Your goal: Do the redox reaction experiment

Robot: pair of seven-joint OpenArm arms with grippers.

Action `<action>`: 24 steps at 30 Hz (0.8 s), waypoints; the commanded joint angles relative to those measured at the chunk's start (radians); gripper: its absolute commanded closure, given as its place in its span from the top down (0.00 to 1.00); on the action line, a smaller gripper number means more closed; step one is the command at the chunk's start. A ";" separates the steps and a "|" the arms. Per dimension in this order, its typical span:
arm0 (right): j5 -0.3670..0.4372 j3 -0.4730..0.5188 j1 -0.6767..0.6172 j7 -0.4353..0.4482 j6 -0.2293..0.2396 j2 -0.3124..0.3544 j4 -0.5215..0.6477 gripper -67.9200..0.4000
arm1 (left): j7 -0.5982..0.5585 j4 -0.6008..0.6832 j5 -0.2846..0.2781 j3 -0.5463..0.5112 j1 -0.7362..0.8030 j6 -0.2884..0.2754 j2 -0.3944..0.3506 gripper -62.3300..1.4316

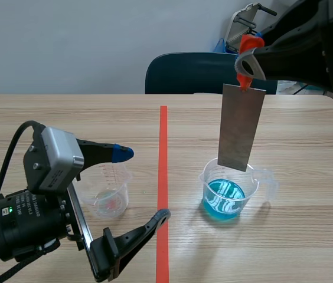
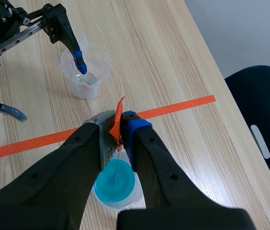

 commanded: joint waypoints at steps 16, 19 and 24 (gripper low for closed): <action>-0.095 0.018 -0.057 0.061 0.027 -0.084 -0.051 0.01 | -0.010 0.014 -0.010 -0.001 0.000 -0.002 0.008 1.00; -0.126 0.018 -0.085 0.071 0.046 -0.108 -0.075 0.01 | -0.009 0.014 -0.010 -0.001 0.000 -0.002 0.008 1.00; -0.171 0.018 -0.109 0.102 0.046 -0.129 -0.108 0.02 | -0.008 0.014 -0.010 -0.001 0.000 -0.002 0.008 1.00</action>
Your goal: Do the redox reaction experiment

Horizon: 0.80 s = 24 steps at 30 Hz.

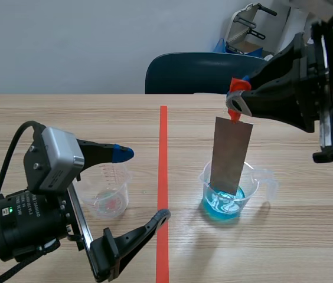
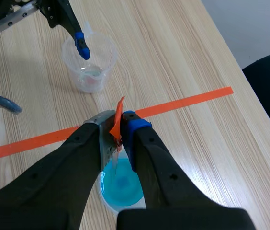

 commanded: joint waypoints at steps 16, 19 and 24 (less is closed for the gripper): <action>-0.183 0.013 -0.062 0.137 0.016 -0.129 -0.164 0.01 | -0.004 0.014 -0.010 -0.001 0.000 -0.002 0.007 1.00; -0.227 0.013 -0.079 0.175 0.019 -0.145 -0.195 0.01 | -0.003 0.014 -0.010 -0.001 0.000 -0.002 0.007 1.00; -0.293 0.013 -0.090 0.228 0.019 -0.178 -0.256 0.01 | -0.004 0.014 -0.010 -0.001 0.000 -0.002 0.007 1.00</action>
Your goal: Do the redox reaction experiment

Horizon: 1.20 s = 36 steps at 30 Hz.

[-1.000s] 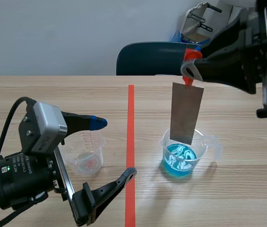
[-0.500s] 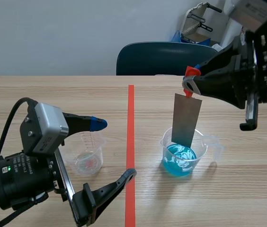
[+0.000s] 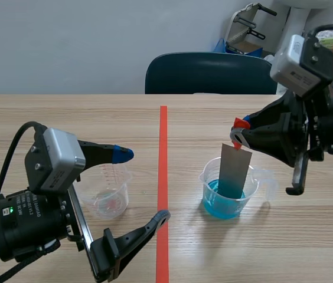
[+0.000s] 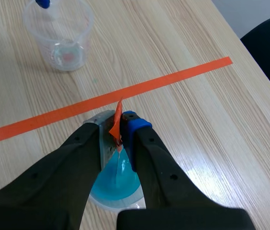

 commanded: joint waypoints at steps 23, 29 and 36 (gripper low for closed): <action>-0.095 0.013 0.013 0.060 0.034 -0.047 -0.090 0.01 | -0.014 0.014 -0.010 -0.001 0.000 -0.002 0.007 1.00; -0.095 0.013 0.013 0.055 0.045 -0.047 -0.090 0.01 | -0.014 0.014 -0.010 -0.001 0.000 -0.002 0.007 1.00; -0.095 0.013 0.013 0.053 0.045 -0.047 -0.090 0.01 | -0.014 0.014 -0.010 -0.001 0.000 -0.002 0.007 1.00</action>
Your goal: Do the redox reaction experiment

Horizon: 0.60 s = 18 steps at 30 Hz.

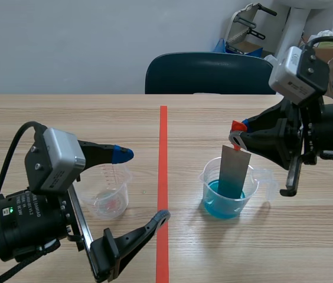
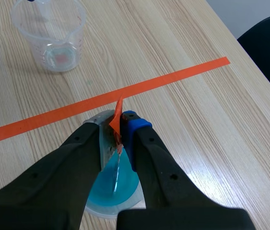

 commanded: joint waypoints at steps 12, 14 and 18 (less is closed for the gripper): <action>-0.012 0.006 0.009 -0.020 0.003 0.014 -0.002 0.01 | -0.014 0.014 -0.010 -0.001 0.000 -0.002 0.007 1.00; -0.012 0.006 0.009 -0.020 0.003 0.014 -0.002 0.01 | -0.014 0.014 -0.010 -0.001 0.000 -0.002 0.007 1.00; -0.012 0.006 0.009 -0.026 0.003 0.014 -0.002 0.01 | -0.014 0.014 -0.010 -0.001 0.000 -0.002 0.007 1.00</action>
